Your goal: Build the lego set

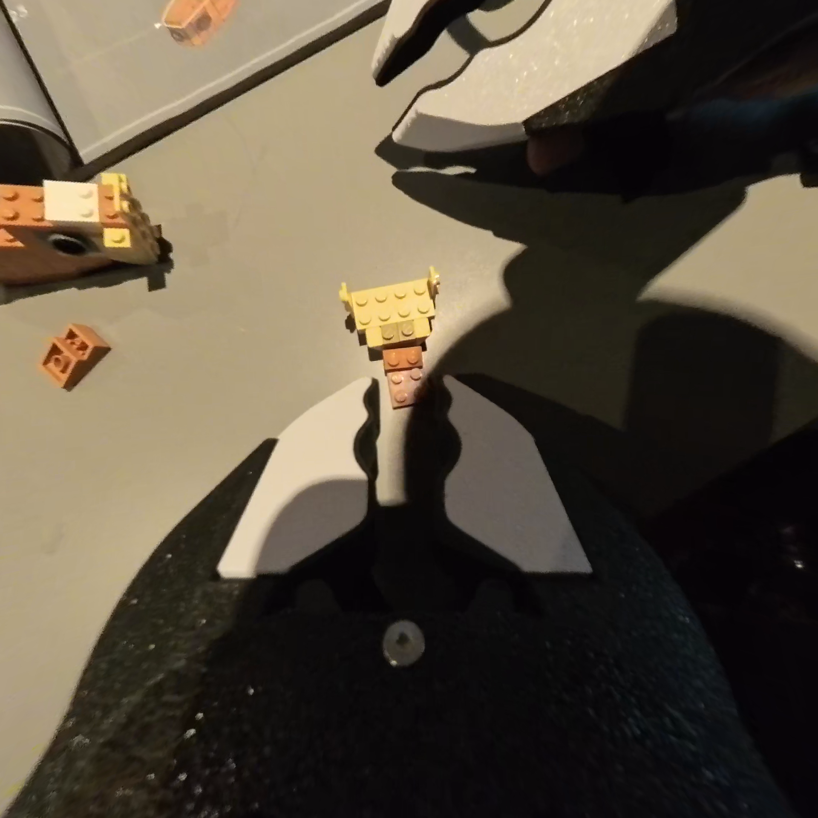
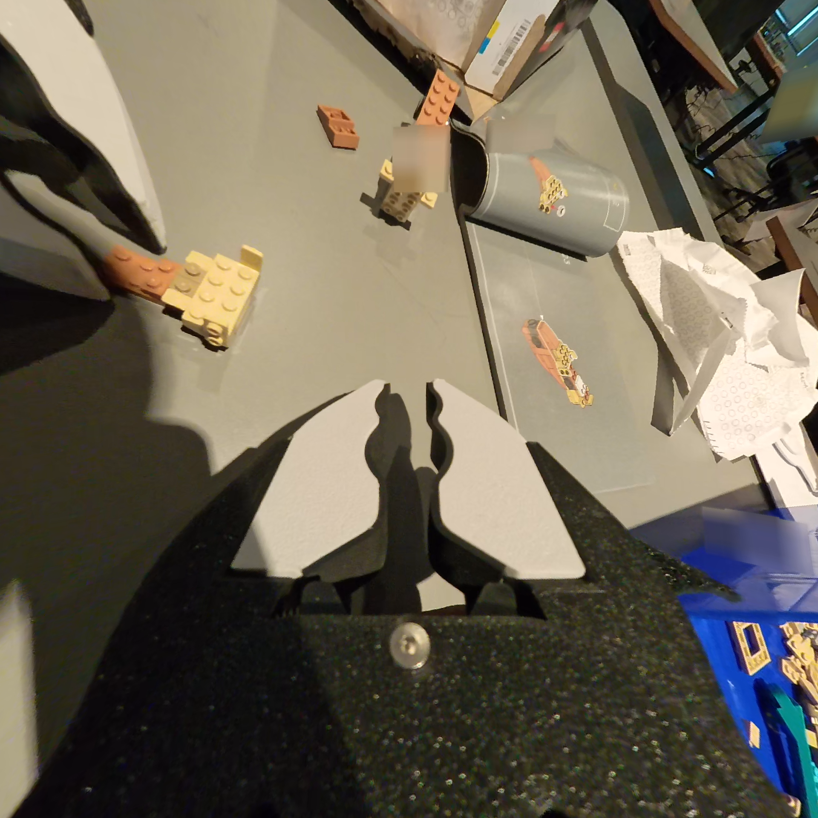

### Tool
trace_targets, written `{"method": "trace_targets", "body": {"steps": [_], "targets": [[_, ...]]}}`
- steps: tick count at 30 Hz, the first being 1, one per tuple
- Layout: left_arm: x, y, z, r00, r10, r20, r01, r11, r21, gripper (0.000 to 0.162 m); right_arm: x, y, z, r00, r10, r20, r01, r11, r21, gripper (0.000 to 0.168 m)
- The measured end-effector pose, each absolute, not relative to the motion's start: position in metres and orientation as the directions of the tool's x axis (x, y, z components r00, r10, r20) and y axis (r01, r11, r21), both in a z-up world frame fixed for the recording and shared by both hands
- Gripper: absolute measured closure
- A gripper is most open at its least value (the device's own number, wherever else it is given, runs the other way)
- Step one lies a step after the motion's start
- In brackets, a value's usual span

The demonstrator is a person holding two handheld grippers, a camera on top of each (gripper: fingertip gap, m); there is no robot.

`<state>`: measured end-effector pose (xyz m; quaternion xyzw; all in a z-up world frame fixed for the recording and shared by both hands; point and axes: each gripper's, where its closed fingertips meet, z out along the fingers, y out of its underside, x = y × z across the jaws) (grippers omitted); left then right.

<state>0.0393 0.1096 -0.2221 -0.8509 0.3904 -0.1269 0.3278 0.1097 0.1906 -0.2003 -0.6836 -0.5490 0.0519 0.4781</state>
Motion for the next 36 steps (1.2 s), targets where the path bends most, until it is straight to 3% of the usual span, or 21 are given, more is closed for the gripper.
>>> {"method": "trace_targets", "body": {"steps": [12, 20, 27, 32, 36], "targets": [[0.040, 0.109, -0.221, 0.627, -0.777, -0.061, -0.589, -0.421, -0.690, 0.147, 0.107, 0.187, -0.200, 0.361, 0.807, 0.467, 0.700, 0.097, -0.708, 0.148], [0.043, 0.108, -0.210, 0.551, -0.835, -0.004, -0.553, -0.362, -0.750, 0.148, 0.087, 0.156, -0.186, 0.143, 0.834, 0.532, 0.570, 0.370, -0.733, 0.141], [0.039, 0.108, -0.195, 0.467, -0.884, 0.016, -0.558, -0.309, -0.770, 0.148, 0.086, 0.143, -0.184, -0.001, 0.739, 0.674, 0.504, 0.583, -0.638, 0.134], [0.037, 0.104, -0.165, 0.342, -0.938, 0.052, -0.580, -0.254, -0.774, 0.148, 0.080, 0.130, -0.153, 0.049, 0.632, 0.774, 0.390, 0.701, -0.597, 0.128], [0.040, 0.100, -0.137, 0.238, -0.966, 0.103, -0.571, -0.225, -0.790, 0.148, 0.074, 0.115, -0.135, 0.081, 0.508, 0.857, 0.352, 0.790, -0.502, 0.128]]}}
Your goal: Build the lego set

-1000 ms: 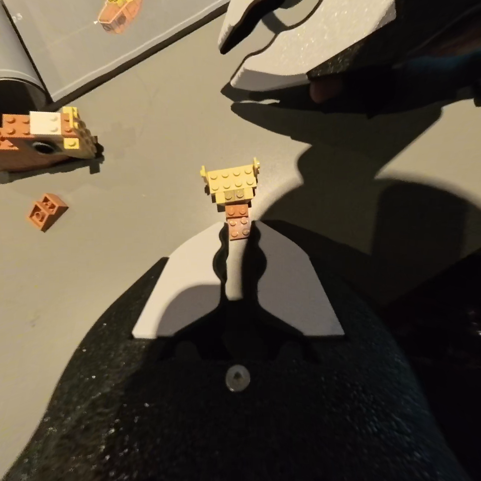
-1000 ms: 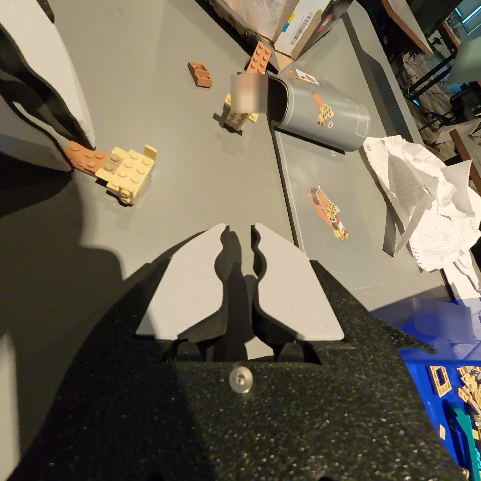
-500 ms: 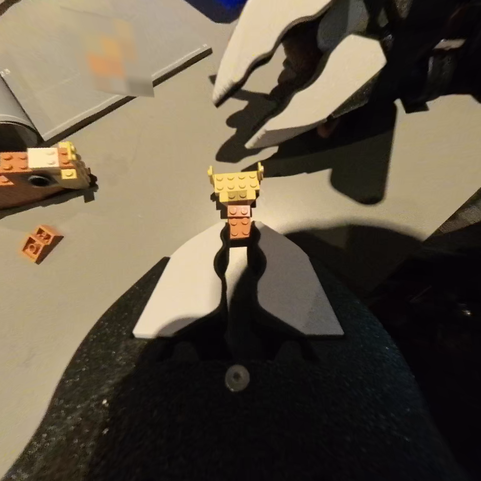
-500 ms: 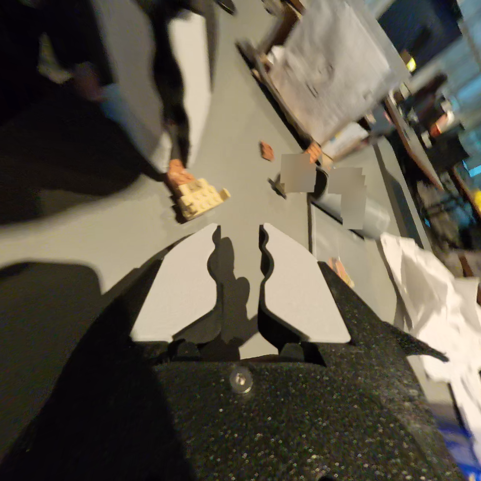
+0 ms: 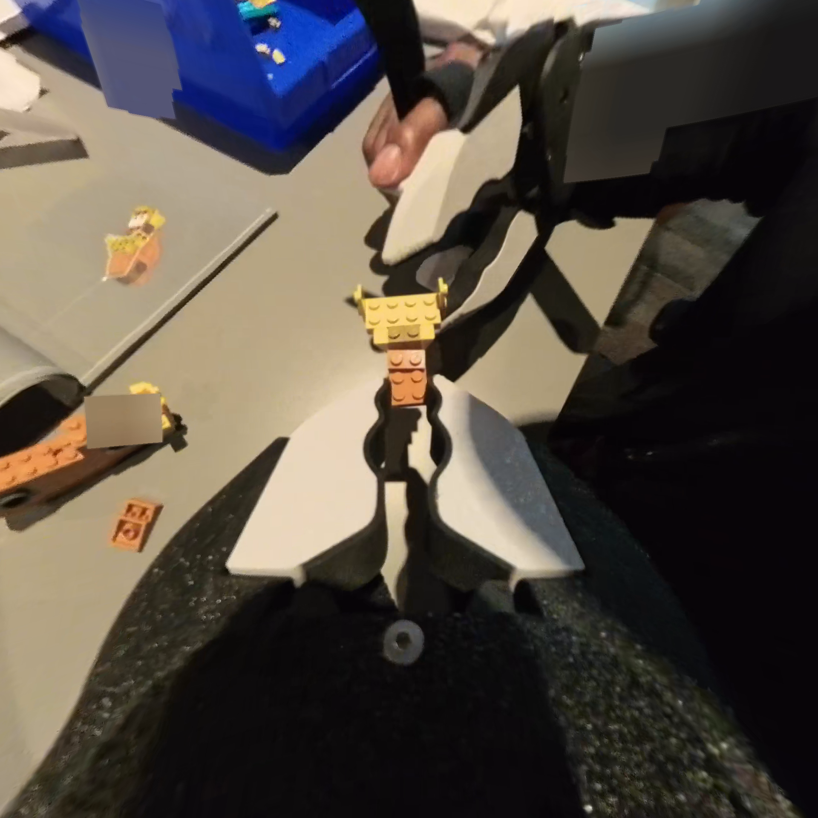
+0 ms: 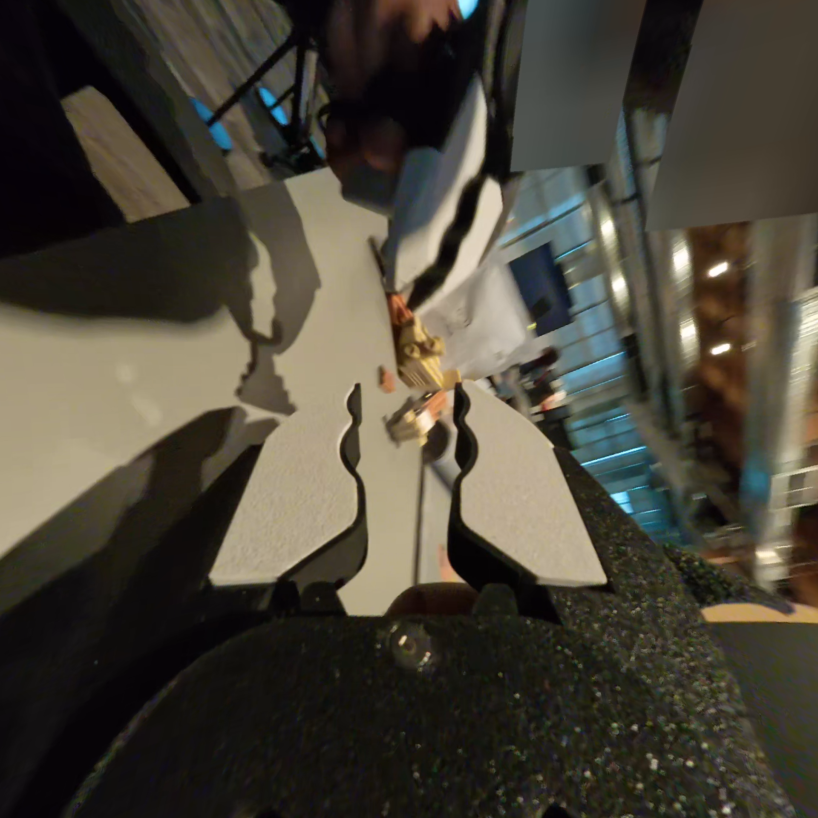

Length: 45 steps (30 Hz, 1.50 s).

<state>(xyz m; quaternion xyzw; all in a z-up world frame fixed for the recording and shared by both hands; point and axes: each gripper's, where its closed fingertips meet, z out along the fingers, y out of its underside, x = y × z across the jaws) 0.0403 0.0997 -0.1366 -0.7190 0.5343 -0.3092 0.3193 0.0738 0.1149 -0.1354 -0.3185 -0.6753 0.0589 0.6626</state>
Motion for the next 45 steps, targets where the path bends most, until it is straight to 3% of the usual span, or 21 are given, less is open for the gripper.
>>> {"method": "trace_targets", "body": {"steps": [9, 15, 21, 24, 27, 30, 33, 45], "targets": [[0.052, 0.085, -0.118, 0.090, -0.992, 0.094, -0.623, -0.130, -0.771, 0.148, 0.069, 0.100, -0.121, 0.137, 0.371, 0.918, 0.330, 0.857, -0.396, 0.130], [0.055, 0.082, -0.117, 0.068, -0.993, 0.094, -0.625, -0.116, -0.772, 0.148, 0.070, 0.099, -0.114, 0.176, 0.299, 0.938, 0.341, 0.875, -0.344, 0.150], [0.055, 0.082, -0.115, 0.062, -0.997, 0.044, -0.605, -0.073, -0.793, 0.148, 0.070, 0.099, -0.110, 0.188, 0.260, 0.947, 0.359, 0.879, -0.313, 0.152], [0.052, 0.085, -0.113, 0.055, -0.997, -0.052, -0.588, 0.010, -0.809, 0.135, 0.070, 0.099, -0.107, 0.207, 0.267, 0.941, 0.351, 0.878, -0.326, 0.152], [0.047, 0.085, -0.109, -0.014, -0.963, -0.268, -0.568, 0.228, -0.791, 0.126, 0.071, 0.098, -0.104, 0.219, 0.271, 0.937, 0.343, 0.878, -0.334, 0.152], [0.044, 0.084, -0.106, -0.090, -0.833, -0.546, -0.492, 0.514, -0.702, 0.125, 0.071, 0.096, -0.101, 0.235, 0.285, 0.929, 0.330, 0.876, -0.352, 0.152], [0.046, 0.082, -0.109, -0.134, -0.693, -0.709, -0.406, 0.691, -0.598, 0.127, 0.070, 0.094, -0.099, 0.242, 0.291, 0.926, 0.321, 0.876, -0.360, 0.152], [0.061, 0.078, -0.109, -0.225, -0.487, -0.844, -0.284, 0.861, -0.421, 0.140, 0.068, 0.090, -0.101, 0.225, 0.316, 0.922, 0.314, 0.872, -0.375, 0.152]]}}
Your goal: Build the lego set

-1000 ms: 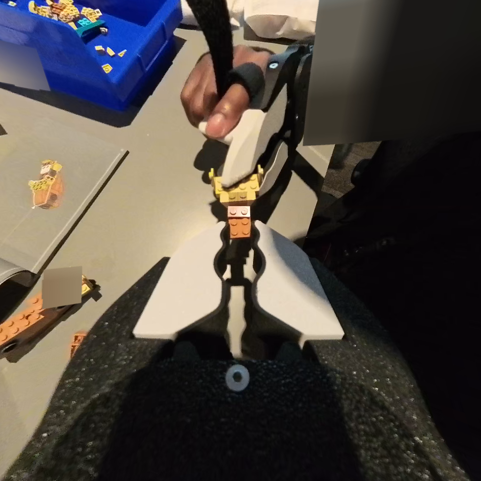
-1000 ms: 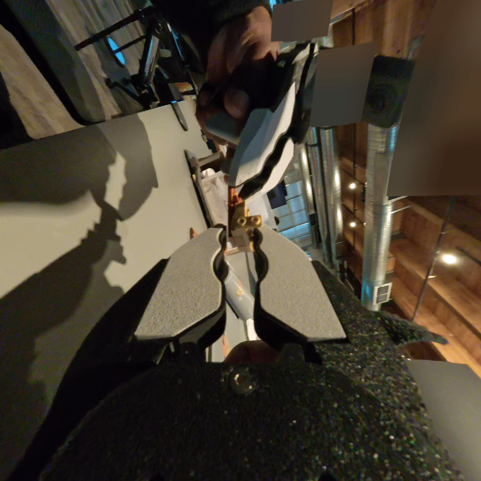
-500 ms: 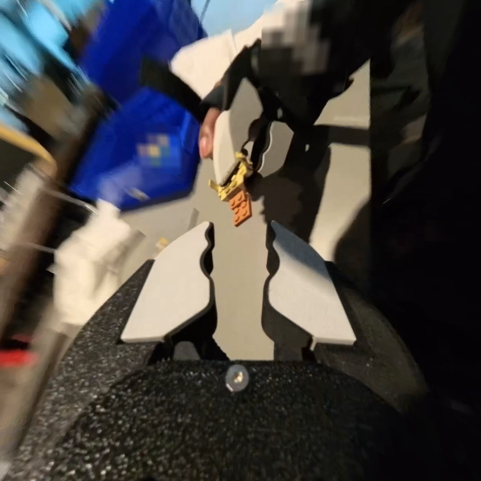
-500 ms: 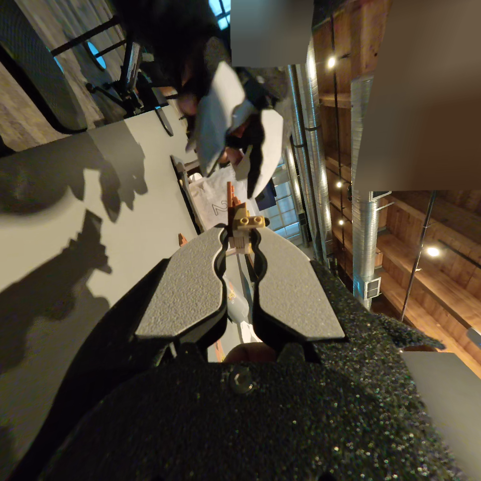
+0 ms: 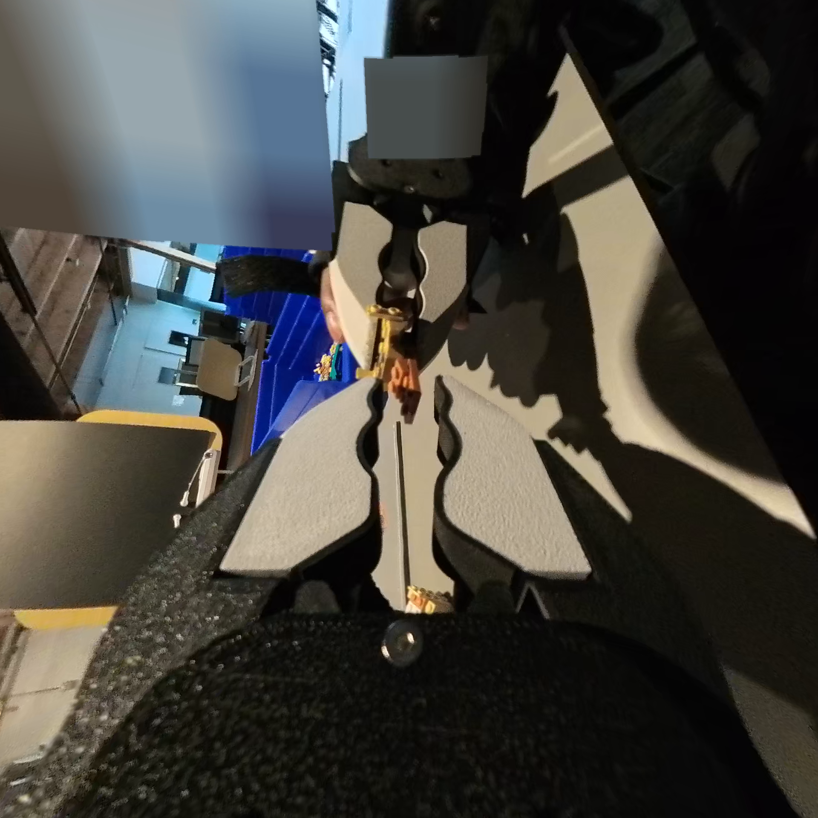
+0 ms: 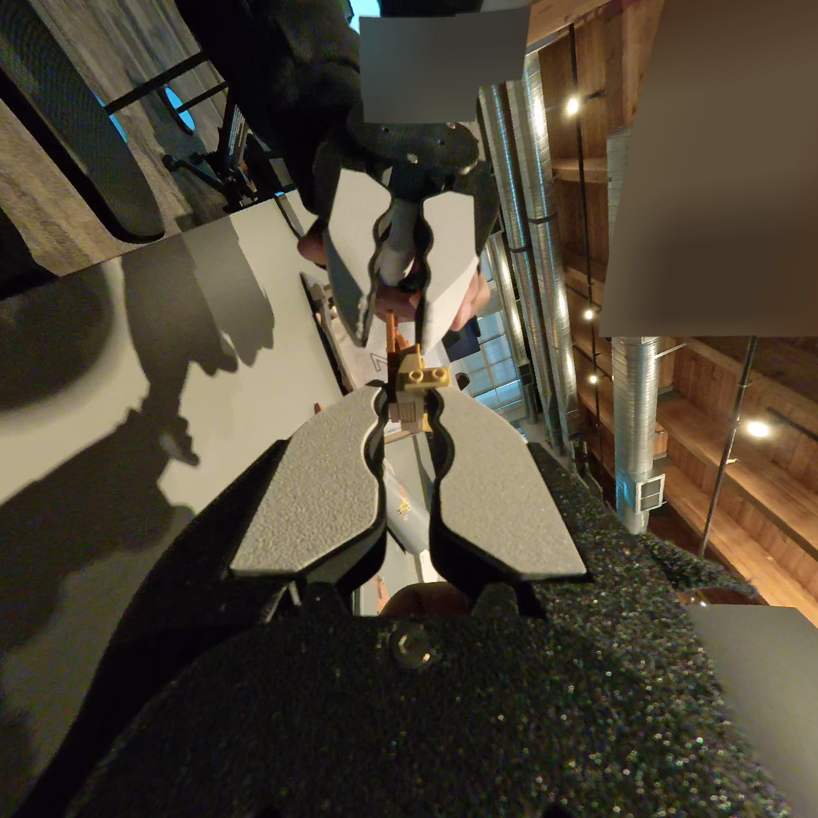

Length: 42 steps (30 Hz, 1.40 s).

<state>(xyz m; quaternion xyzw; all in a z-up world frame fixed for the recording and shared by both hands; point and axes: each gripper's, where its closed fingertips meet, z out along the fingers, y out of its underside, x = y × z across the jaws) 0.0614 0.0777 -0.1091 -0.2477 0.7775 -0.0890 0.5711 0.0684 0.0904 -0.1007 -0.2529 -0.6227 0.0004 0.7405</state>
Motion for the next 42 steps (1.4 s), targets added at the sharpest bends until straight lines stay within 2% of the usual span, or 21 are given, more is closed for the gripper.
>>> {"method": "trace_targets", "body": {"steps": [8, 17, 42], "targets": [[0.066, 0.085, -0.116, -0.255, -0.456, -0.853, -0.295, 0.877, -0.380, 0.149, 0.068, 0.094, -0.107, 0.205, 0.381, 0.902, 0.322, 0.844, -0.430, 0.152], [0.067, 0.091, -0.118, -0.249, -0.509, -0.824, -0.275, 0.853, -0.444, 0.154, 0.068, 0.098, -0.111, 0.206, 0.471, 0.858, 0.303, 0.803, -0.514, 0.152], [0.066, 0.081, -0.124, -0.394, -0.549, -0.737, -0.231, 0.835, -0.499, 0.153, 0.065, 0.088, -0.120, 0.129, 0.486, 0.864, 0.278, 0.819, -0.502, 0.150]]}}
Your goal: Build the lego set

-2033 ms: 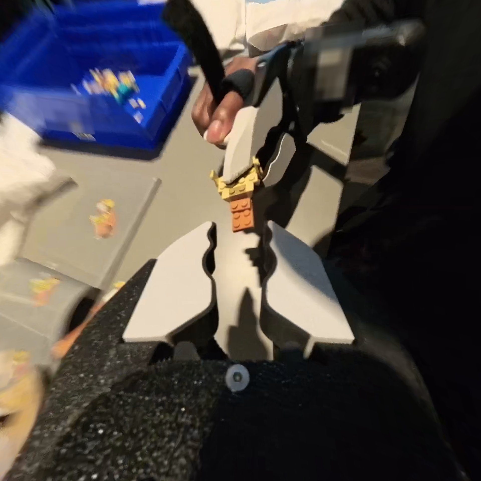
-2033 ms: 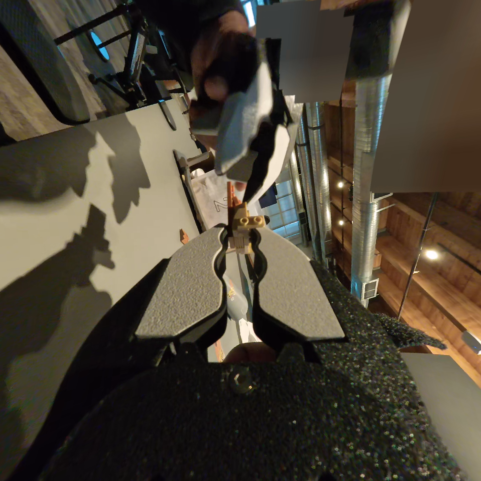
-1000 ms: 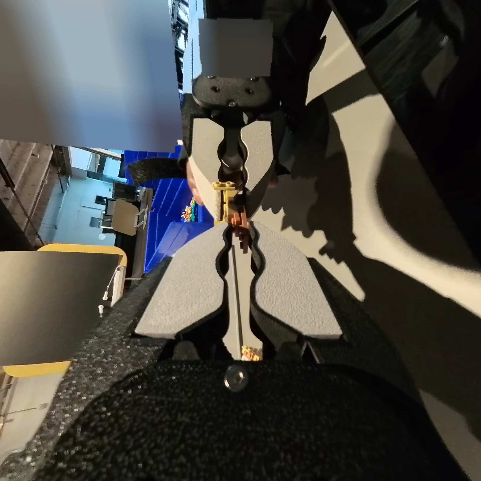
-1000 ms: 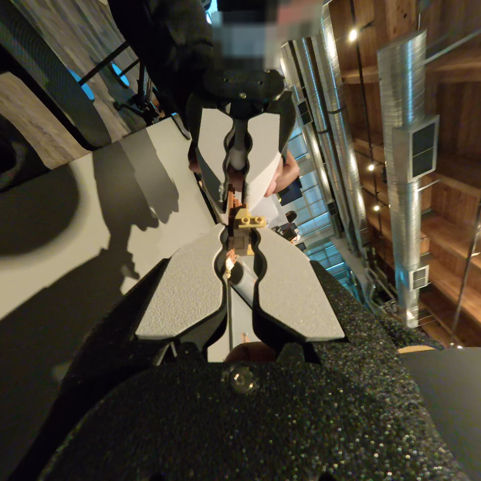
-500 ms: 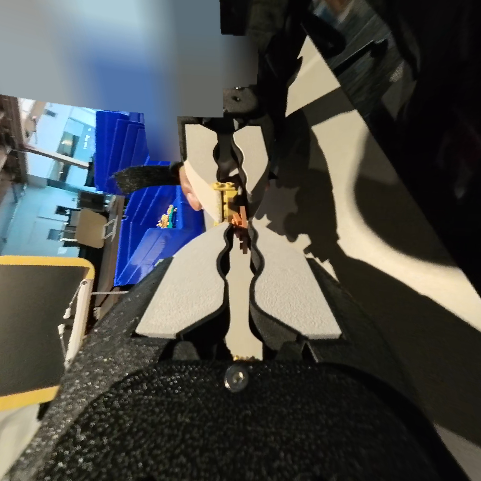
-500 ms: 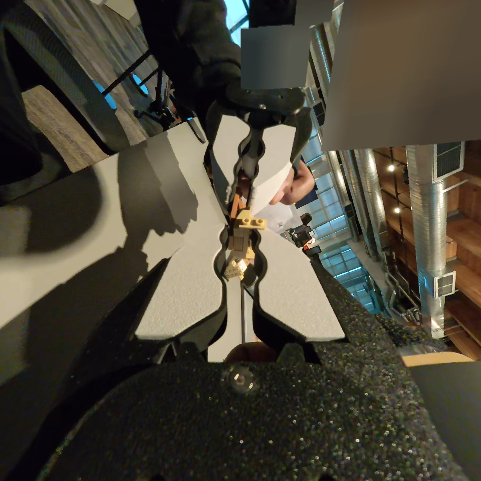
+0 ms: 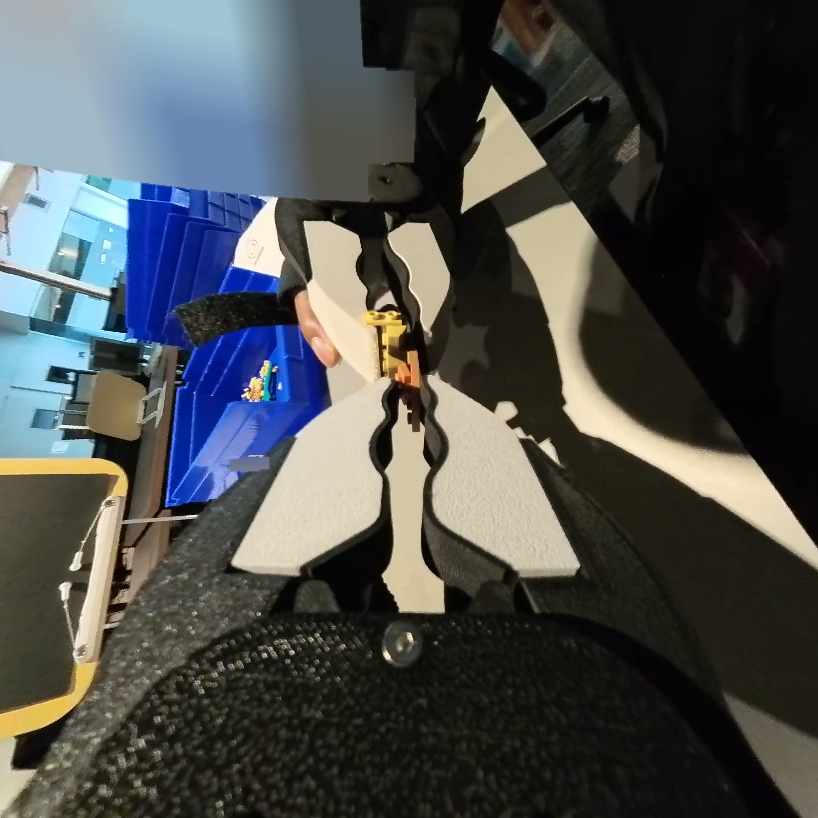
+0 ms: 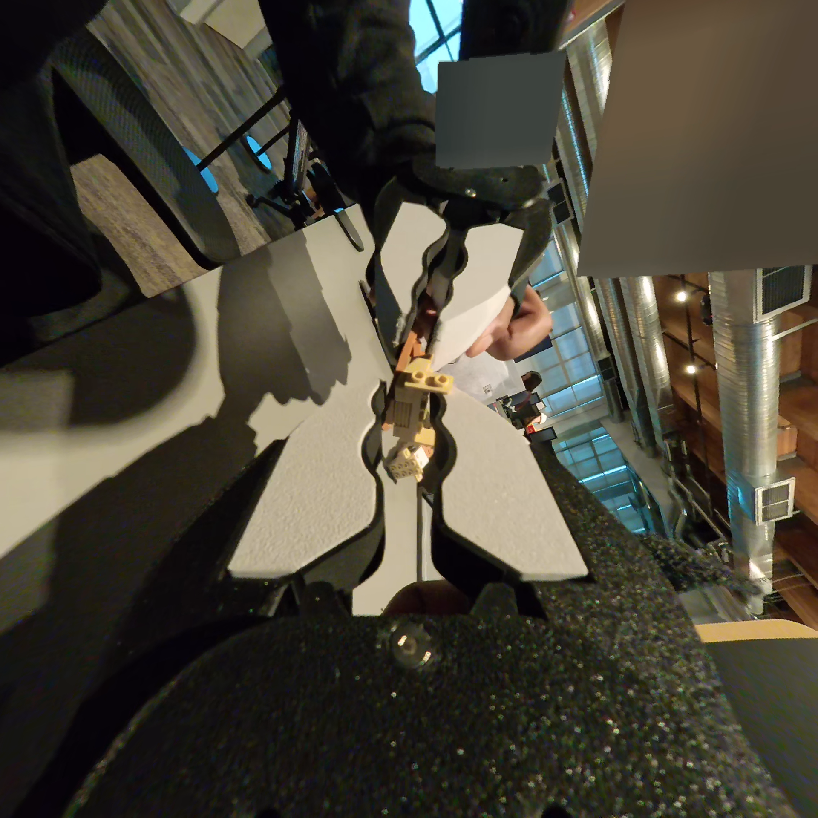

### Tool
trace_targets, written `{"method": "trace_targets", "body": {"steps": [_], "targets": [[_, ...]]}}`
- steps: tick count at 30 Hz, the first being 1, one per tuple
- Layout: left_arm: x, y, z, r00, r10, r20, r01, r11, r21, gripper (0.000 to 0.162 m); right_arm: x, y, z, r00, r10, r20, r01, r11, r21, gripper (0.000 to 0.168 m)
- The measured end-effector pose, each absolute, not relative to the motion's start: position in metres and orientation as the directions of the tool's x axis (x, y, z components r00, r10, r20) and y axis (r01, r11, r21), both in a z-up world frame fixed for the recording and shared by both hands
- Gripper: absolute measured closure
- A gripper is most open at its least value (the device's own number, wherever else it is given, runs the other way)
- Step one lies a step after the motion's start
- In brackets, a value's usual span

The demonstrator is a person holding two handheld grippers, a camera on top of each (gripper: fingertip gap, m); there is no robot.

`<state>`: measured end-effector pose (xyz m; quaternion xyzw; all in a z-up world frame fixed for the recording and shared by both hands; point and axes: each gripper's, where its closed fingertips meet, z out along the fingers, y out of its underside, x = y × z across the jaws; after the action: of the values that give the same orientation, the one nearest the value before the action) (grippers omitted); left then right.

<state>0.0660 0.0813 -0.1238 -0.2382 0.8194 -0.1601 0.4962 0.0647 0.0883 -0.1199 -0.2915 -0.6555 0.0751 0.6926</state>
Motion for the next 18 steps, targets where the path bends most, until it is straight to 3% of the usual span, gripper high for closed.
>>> {"method": "trace_targets", "body": {"steps": [7, 14, 18], "targets": [[0.0640, 0.0825, -0.1288, -0.375, -0.516, -0.770, -0.243, 0.856, -0.456, 0.149, 0.0639, 0.0902, -0.1228, 0.121, 0.437, 0.891, 0.314, 0.835, -0.452, 0.151], [0.0617, 0.0851, -0.1275, -0.335, -0.589, -0.736, -0.270, 0.808, -0.524, 0.140, 0.0631, 0.0910, -0.1240, 0.120, 0.394, 0.911, 0.340, 0.846, -0.411, 0.152], [0.0610, 0.0825, -0.1316, -0.335, -0.622, -0.708, -0.277, 0.783, -0.557, 0.144, 0.0632, 0.0912, -0.1246, 0.120, 0.382, 0.916, 0.346, 0.849, -0.399, 0.152]]}}
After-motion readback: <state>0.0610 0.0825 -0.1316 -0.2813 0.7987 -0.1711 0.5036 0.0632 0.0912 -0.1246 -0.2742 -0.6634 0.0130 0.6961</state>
